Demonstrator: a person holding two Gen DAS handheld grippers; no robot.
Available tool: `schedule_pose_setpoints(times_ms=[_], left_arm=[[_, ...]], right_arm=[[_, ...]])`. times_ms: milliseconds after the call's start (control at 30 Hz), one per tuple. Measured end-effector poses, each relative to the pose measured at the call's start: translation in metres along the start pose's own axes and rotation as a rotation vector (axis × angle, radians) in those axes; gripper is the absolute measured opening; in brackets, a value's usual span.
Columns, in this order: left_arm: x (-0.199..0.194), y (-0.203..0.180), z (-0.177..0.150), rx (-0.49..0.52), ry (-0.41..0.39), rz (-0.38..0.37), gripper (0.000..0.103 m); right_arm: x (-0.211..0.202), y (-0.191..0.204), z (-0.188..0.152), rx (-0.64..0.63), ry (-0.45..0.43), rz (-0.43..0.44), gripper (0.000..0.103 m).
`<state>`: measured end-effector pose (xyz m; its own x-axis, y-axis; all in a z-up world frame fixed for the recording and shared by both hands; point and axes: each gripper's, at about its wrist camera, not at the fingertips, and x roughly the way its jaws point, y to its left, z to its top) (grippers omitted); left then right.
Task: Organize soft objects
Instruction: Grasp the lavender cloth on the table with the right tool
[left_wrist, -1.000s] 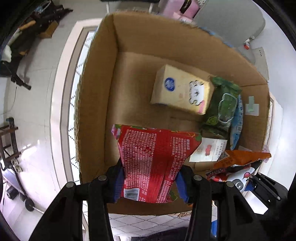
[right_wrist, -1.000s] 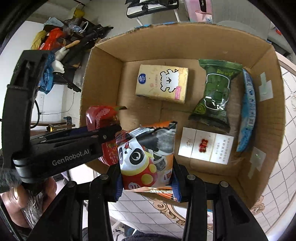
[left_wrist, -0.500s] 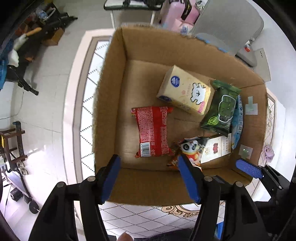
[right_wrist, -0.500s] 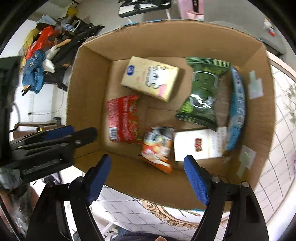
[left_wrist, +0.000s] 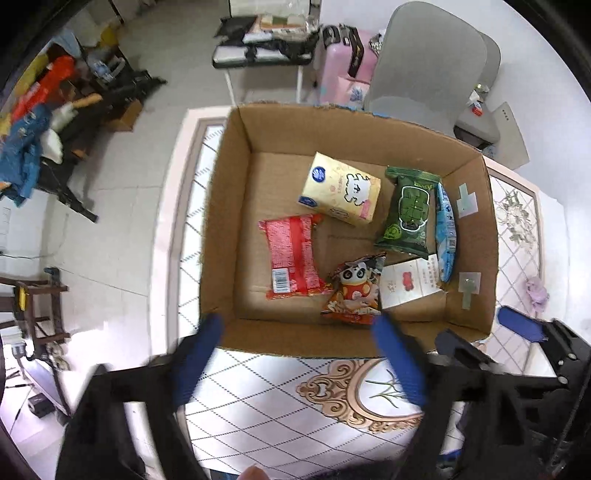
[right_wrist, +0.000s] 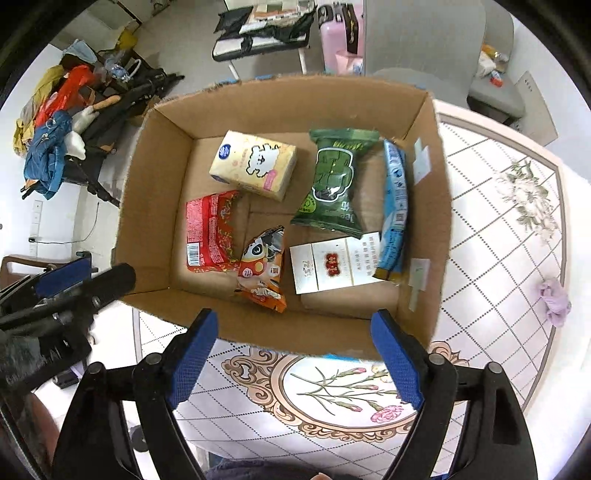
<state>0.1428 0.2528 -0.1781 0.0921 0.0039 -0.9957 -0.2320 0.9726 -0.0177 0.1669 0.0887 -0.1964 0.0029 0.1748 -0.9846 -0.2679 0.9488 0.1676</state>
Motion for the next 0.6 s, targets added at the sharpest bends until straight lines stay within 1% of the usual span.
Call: schedule_pose_setpoints(times_ms=[167,267,333,433,533,600], left_arm=[[-0.016,-0.006,-0.01,-0.016,-0.058,0.019,0.098],[-0.023,-0.011,-0.014,-0.023,-0.082,0.025,0.098],[-0.026,-0.016,-0.016,-0.03,-0.095,0.027,0.098],[-0.029,-0.029,-0.017,-0.047,-0.116,0.049,0.098],[-0.024,-0.052,-0.017,-0.045,-0.139,0.08,0.098],[-0.011,-0.071,-0.015,-0.039,-0.13,0.078,0.098]], right_arm=[[-0.019,-0.006,-0.011,-0.001,-0.066,-0.028,0.096],[-0.027,-0.016,-0.016,0.02,-0.085,-0.011,0.096],[-0.034,-0.032,-0.021,0.055,-0.103,0.005,0.096],[-0.042,-0.073,-0.031,0.138,-0.13,0.028,0.096],[-0.046,-0.139,-0.048,0.287,-0.159,0.014,0.096],[-0.042,-0.194,-0.06,0.415,-0.149,-0.002,0.096]])
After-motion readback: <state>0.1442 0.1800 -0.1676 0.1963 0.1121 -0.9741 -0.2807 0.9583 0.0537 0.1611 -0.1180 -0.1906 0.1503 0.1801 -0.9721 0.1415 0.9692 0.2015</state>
